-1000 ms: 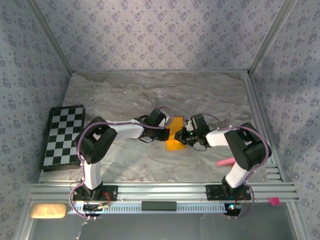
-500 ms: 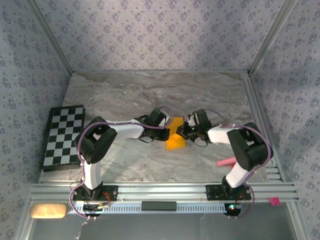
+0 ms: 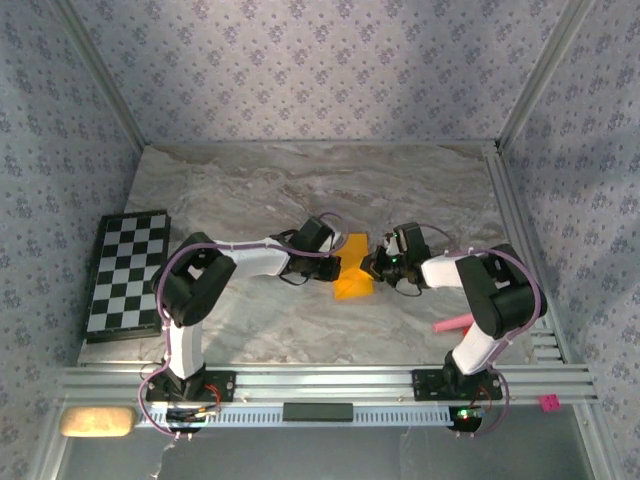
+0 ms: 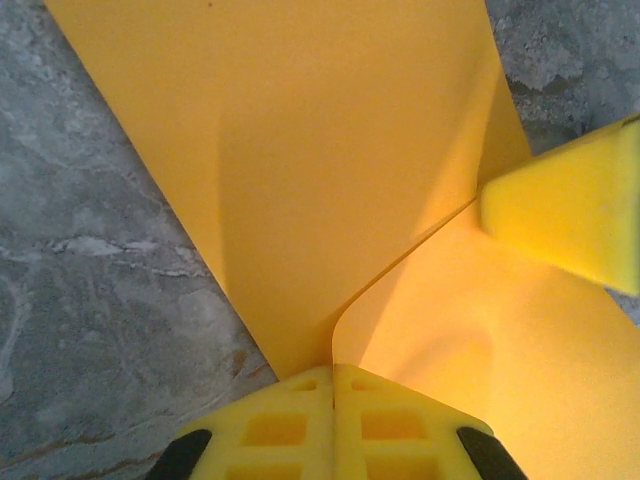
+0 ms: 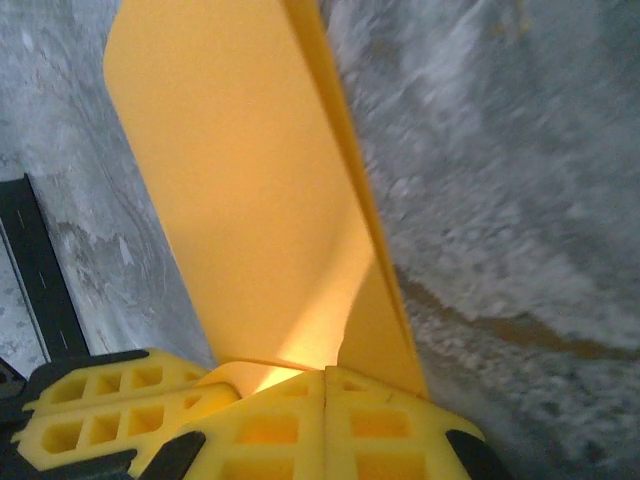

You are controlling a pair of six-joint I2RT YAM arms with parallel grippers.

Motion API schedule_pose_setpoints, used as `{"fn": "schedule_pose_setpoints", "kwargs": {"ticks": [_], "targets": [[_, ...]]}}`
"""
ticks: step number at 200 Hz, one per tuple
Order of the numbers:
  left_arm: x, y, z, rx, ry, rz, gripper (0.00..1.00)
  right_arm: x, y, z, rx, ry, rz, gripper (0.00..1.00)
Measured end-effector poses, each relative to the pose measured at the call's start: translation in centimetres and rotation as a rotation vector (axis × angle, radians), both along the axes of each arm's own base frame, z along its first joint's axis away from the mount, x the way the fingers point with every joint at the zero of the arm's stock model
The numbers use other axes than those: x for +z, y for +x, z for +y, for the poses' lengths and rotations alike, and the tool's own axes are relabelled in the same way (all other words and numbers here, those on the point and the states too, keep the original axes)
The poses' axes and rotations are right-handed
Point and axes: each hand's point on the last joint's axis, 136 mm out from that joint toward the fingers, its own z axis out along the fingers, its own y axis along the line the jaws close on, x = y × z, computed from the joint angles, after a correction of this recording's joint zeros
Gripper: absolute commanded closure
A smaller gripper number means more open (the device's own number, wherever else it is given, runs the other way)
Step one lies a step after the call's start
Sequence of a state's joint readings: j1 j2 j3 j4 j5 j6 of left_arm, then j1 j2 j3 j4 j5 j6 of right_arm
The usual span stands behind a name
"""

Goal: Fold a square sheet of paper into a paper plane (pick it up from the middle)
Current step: Fold the triangle a second time at the center of the table.

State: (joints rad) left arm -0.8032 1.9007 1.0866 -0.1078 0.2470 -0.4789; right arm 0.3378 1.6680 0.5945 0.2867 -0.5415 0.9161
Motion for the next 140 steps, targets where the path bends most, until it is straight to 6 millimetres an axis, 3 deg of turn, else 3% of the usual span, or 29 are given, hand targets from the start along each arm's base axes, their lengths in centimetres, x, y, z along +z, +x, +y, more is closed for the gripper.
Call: {"fn": "schedule_pose_setpoints", "kwargs": {"ticks": [140], "targets": [[0.0,0.2,-0.4,-0.010,-0.007,-0.004,0.94,0.0,0.9,-2.1,-0.116,-0.089,0.036,0.94]]}}
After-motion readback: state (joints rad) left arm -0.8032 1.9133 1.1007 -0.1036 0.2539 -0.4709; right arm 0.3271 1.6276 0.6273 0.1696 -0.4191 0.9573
